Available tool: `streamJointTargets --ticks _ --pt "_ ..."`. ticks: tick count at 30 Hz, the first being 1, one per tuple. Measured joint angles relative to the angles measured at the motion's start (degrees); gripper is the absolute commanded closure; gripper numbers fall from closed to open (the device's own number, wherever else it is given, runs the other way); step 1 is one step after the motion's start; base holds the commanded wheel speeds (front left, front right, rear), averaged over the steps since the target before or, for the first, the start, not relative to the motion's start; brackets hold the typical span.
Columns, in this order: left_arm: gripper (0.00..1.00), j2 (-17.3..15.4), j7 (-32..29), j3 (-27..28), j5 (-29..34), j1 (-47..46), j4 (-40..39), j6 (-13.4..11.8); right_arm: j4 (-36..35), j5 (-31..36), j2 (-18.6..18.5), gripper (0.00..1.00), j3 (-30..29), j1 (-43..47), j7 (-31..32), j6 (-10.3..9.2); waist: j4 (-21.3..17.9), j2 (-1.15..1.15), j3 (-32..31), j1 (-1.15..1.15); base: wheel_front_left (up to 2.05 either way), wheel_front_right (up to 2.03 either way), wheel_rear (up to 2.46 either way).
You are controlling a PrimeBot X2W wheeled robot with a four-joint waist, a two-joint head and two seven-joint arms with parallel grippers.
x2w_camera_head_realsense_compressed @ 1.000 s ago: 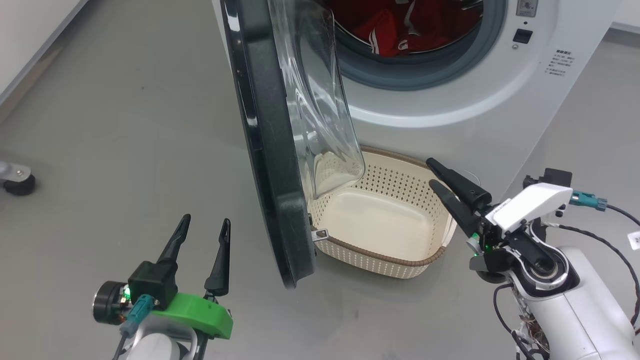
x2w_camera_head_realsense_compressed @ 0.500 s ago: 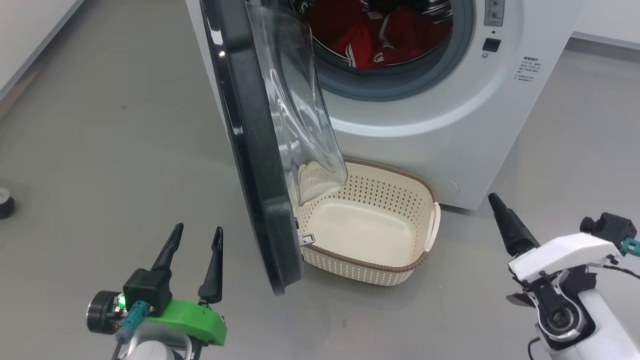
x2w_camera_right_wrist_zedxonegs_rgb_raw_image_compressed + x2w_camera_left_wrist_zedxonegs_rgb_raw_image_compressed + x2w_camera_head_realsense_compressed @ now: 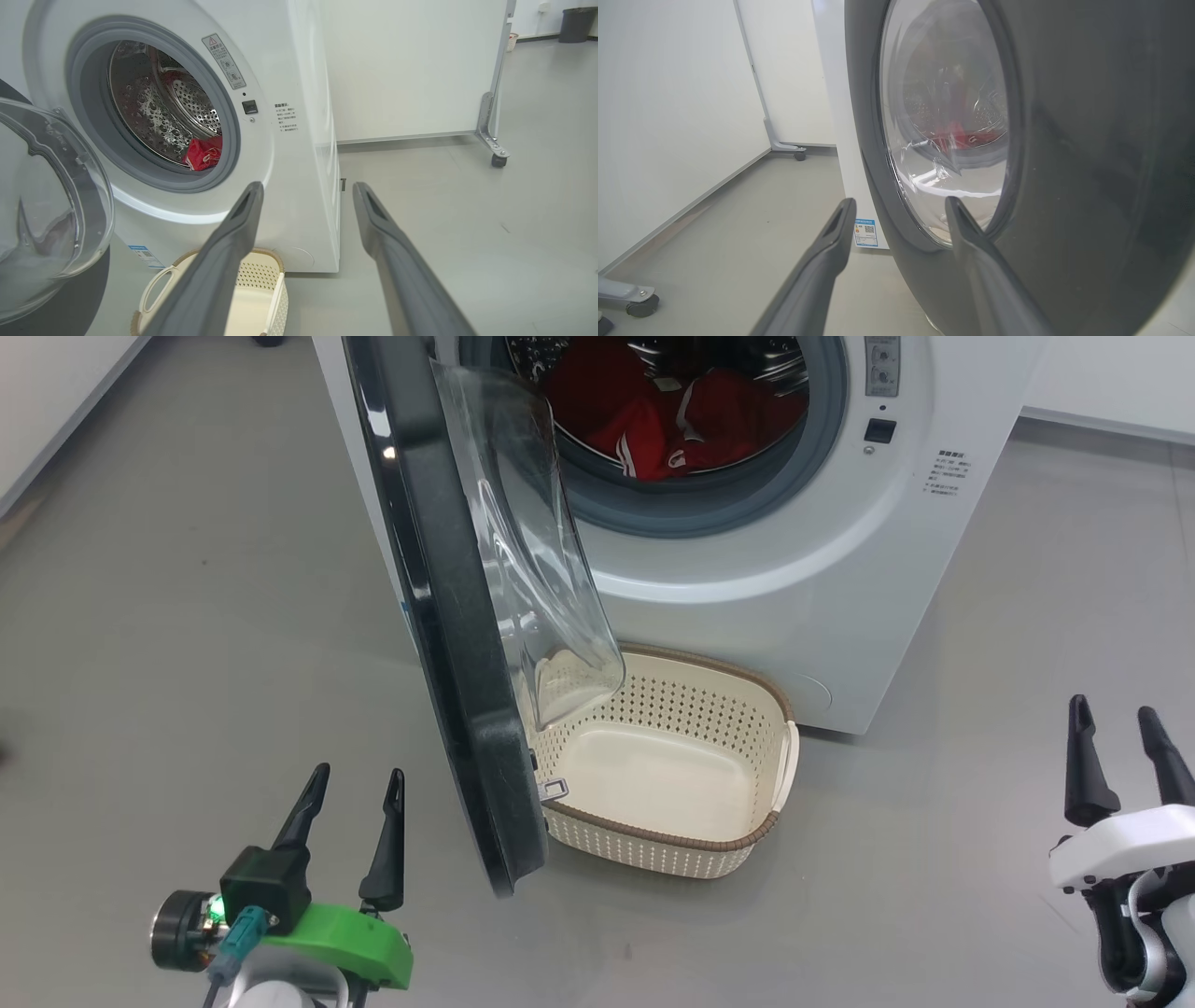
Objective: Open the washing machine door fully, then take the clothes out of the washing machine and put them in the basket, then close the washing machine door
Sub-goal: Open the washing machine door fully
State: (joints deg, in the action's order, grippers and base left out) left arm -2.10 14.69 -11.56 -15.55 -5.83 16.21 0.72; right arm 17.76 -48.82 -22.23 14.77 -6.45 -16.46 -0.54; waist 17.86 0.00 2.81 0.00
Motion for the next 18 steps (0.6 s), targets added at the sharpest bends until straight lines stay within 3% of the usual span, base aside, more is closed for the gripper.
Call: streamJointTargets --ticks 2,6,18 --pt "0.00 0.0 0.0 0.0 0.0 0.0 0.1 0.0 -0.8 6.0 -1.9 0.00 -0.3 0.1 0.6 -3.08 -0.2 0.00 -0.1 0.00 0.00 0.00 0.00" --pt "0.00 0.0 0.0 0.2 0.0 0.1 0.3 0.0 -2.3 12.6 -2.8 0.00 0.4 0.2 1.3 -5.64 -0.6 0.00 -0.5 0.00 0.00 0.00 0.00" --pt "0.00 0.0 0.0 0.4 0.1 0.3 0.7 0.0 -8.9 22.0 3.6 0.00 -3.0 6.4 1.5 -6.24 -1.1 0.00 -0.9 0.00 0.00 0.00 0.00"
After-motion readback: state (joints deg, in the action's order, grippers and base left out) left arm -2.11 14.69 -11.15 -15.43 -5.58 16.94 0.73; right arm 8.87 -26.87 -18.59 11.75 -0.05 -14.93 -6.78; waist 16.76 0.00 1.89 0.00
